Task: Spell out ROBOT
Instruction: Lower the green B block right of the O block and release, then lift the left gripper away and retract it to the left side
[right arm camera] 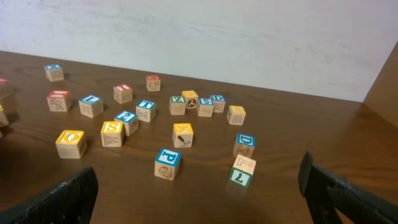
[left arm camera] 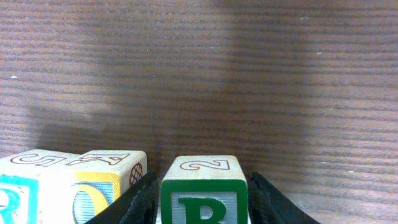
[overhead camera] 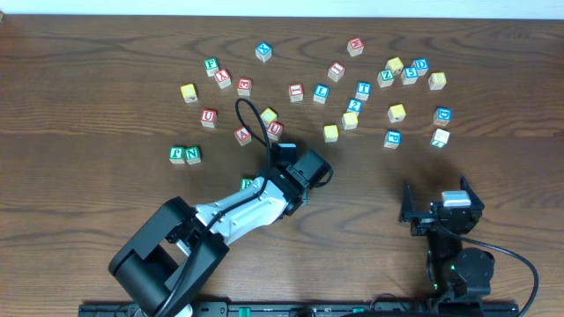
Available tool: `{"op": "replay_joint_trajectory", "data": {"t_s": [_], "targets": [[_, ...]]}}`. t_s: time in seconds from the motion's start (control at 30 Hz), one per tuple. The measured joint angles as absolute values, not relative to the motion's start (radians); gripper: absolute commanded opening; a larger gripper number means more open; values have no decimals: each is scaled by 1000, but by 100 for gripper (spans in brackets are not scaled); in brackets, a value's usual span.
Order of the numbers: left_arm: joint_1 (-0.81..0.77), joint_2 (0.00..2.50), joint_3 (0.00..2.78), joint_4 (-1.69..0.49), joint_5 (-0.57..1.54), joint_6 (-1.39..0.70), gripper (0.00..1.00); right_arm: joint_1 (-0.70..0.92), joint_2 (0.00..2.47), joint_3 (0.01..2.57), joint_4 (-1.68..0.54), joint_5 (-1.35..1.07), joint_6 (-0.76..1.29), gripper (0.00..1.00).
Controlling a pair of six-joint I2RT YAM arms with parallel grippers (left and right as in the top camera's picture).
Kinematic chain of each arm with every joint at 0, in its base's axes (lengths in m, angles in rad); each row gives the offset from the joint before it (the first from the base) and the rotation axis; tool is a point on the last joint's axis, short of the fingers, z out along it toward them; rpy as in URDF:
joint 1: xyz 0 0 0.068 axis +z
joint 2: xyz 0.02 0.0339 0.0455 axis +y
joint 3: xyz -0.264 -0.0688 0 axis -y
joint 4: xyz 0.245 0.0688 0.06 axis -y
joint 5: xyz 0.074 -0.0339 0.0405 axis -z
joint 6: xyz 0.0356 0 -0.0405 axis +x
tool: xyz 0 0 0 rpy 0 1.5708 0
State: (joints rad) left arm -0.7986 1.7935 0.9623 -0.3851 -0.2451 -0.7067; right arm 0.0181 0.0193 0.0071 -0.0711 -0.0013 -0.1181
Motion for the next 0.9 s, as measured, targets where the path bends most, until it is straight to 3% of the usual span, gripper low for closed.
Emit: {"op": "replay_joint_trajectory", "data": {"t_s": [0.9], "targets": [[-799,1794,962,-385,-245,-699,46,18,19,7,-71,-1,-118,99]]}}
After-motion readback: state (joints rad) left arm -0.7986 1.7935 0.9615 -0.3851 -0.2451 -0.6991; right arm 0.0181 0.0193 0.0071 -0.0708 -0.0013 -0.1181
